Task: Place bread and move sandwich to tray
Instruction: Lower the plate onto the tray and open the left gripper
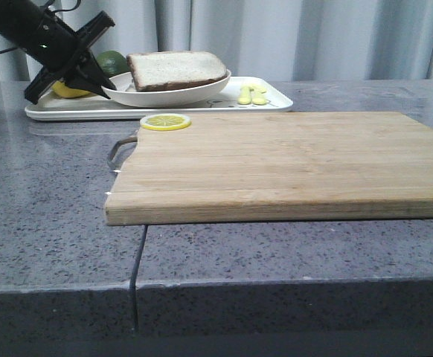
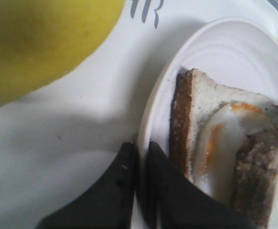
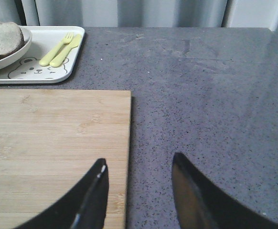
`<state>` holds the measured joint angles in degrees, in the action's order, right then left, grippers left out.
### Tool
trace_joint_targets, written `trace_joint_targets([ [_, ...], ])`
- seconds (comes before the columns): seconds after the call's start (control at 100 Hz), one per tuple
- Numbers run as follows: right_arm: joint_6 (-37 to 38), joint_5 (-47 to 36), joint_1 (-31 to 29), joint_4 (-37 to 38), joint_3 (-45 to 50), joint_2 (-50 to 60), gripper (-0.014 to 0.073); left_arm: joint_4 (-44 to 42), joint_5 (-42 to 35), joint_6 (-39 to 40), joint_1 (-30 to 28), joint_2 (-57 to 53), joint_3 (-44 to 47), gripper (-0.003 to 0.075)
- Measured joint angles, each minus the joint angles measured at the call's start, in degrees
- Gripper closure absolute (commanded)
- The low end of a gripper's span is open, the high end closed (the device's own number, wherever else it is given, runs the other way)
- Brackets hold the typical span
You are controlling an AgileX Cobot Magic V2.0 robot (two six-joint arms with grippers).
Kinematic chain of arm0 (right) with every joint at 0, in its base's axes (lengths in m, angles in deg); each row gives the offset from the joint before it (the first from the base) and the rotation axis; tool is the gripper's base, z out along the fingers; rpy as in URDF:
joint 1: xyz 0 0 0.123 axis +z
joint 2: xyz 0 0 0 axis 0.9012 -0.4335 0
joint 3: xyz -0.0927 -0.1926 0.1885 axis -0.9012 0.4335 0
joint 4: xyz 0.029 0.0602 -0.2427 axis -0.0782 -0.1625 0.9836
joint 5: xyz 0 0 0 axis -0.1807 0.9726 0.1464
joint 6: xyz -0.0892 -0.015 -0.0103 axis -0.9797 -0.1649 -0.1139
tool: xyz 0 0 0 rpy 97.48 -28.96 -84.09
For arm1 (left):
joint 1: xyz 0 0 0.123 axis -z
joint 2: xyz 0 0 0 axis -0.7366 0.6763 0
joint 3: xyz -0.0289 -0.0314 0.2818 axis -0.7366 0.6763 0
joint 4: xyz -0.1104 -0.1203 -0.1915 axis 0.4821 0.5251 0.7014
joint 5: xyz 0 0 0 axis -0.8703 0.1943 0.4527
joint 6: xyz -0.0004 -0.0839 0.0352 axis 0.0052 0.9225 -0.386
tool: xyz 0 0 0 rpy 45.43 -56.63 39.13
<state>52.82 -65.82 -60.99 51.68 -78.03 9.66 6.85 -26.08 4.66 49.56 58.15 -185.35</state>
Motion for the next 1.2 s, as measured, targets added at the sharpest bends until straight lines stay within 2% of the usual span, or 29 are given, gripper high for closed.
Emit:
trace_joint_targets([
  [0.94, 0.0, 0.94, 0.0, 0.0, 0.0, 0.0, 0.0258, -1.44, -0.26, 0.38, 0.5, 0.0, 0.0, 0.0734],
  [1.08, 0.0, 0.94, 0.0, 0.0, 0.0, 0.0, 0.0258, -1.44, -0.26, 0.38, 0.5, 0.0, 0.0, 0.0675],
  [1.2, 0.0, 0.94, 0.0, 0.0, 0.0, 0.0, 0.0258, -0.98, -0.75, 0.48, 0.5, 0.0, 0.0, 0.0577],
])
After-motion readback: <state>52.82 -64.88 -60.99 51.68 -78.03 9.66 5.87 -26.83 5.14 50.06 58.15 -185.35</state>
